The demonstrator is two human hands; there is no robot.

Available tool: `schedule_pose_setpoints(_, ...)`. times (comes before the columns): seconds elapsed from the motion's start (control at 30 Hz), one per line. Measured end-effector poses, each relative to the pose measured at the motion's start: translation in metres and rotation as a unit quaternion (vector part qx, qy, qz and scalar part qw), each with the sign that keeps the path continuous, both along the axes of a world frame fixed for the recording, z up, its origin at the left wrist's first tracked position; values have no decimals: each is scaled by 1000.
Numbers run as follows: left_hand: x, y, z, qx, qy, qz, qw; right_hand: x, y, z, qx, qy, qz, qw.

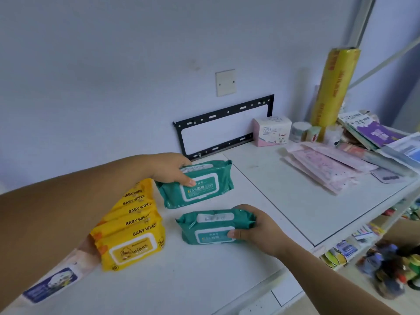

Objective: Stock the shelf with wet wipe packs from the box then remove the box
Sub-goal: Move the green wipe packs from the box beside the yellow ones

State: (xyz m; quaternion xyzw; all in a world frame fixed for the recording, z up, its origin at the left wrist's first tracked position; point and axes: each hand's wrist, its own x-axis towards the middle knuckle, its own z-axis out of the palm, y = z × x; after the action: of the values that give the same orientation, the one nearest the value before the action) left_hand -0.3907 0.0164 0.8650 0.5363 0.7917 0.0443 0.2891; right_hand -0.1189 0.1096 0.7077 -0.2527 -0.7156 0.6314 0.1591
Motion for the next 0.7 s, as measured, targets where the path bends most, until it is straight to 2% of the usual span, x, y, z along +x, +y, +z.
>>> schedule_pose_setpoints(0.13,-16,12,-15,-13,24,2,1000,-22,17,-4,-21,-11,-14,1000)
schedule_pose_setpoints(0.33,-40,30,-32,-30,57,10,998,-55,36,-6,-1,-16,-12,1000)
schedule_pose_setpoints(0.7,-77,29,-61,-111,29,72,991,-122,55,-13,46,-26,-18,998)
